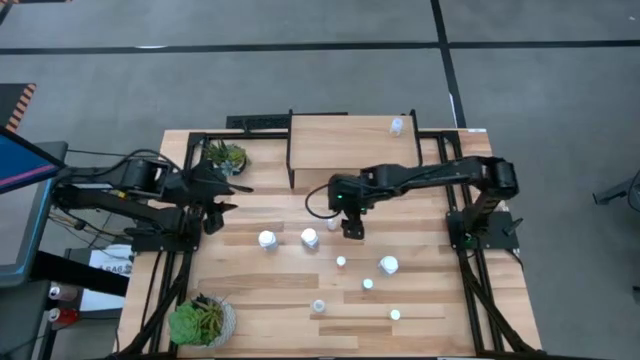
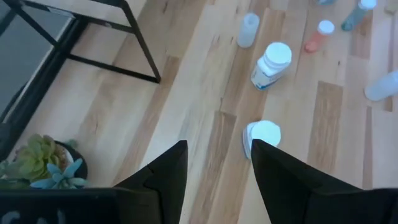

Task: Pick and place medicine bottles onto shelf by color
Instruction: Put the left transparent pill bottle on the shelf aligned with the other transparent pill bottle

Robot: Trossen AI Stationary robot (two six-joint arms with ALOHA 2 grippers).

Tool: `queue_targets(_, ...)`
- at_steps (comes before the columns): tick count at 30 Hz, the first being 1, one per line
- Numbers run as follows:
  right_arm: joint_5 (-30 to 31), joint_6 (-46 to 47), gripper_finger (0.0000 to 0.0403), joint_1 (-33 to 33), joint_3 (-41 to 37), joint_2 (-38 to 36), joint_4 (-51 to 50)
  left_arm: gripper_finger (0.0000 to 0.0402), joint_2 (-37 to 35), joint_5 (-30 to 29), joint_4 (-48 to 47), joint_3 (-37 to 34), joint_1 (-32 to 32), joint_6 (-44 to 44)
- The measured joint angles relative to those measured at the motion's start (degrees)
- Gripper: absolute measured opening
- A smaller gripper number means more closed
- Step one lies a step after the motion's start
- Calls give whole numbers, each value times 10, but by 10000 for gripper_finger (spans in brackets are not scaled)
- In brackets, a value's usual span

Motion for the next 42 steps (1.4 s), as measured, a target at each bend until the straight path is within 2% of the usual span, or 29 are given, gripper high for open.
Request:
queue_targets(7, 0, 0, 327, -9, 39, 62, -2, 165, -72, -10, 49, -67, 0, 0)
queue_targets(13, 0, -4, 322, -9, 48, 103, -2, 165, -100, -24, 62, -100, 0, -2)
queue_targets(28, -1, -4, 319, -9, 47, 142, 53, 165, -104, -54, 69, -107, 0, 5)
queue_targets(34, 0, -4, 297, -9, 47, 140, 59, 165, -104, -56, 71, -107, 0, 0)
queue_targets(42, 0, -3, 247, -9, 47, 140, 60, 165, -101, -58, 90, -107, 0, 4)
